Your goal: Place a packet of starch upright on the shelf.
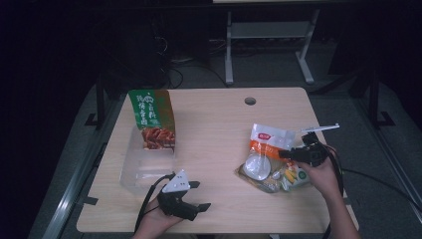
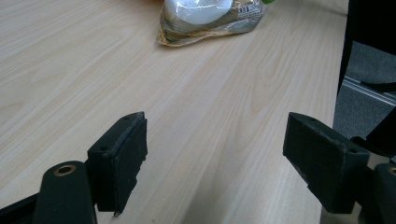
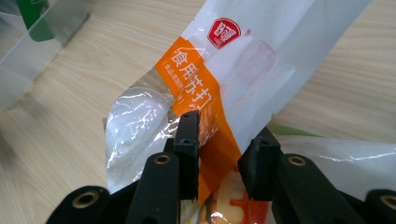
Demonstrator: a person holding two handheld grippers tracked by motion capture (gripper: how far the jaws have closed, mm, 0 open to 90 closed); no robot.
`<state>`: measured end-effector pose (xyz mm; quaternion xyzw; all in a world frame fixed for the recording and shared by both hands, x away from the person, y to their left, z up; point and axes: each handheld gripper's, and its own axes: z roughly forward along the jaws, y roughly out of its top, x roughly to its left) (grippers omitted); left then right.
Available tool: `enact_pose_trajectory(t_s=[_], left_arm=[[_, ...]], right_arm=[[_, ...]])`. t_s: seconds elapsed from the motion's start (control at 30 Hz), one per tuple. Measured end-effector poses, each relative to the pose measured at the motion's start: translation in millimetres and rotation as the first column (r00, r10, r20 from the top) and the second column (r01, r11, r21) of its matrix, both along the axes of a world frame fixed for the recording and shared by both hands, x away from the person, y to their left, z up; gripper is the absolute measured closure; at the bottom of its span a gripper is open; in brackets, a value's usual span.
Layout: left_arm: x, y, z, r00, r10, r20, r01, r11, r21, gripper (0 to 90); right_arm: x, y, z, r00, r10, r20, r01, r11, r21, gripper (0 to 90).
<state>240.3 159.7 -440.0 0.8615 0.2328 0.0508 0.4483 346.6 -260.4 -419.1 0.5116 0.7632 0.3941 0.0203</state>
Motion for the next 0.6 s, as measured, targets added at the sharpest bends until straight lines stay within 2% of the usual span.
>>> enact_pose_trajectory(t_s=[0.17,0.27,0.6], left_arm=[[0.0,-1.5,-0.3,1.0000,-0.008,0.005,0.008,0.9999,0.007,21.6],[0.6,-2.0,-0.7,1.0000,-0.006,0.005,0.006,1.0000,0.006,21.6],[2.2,0.0,0.2,1.0000,0.003,0.009,-0.003,0.9999,0.010,21.8]], right_arm=[[0.7,3.3,-2.4,1.0000,0.010,-0.001,-0.010,1.000,0.017,78.0],[-0.3,9.9,-0.7,0.9992,0.040,0.001,-0.040,0.999,0.019,85.8],[-5.1,19.2,7.7,0.9965,0.079,0.027,-0.079,0.997,0.004,89.2]])
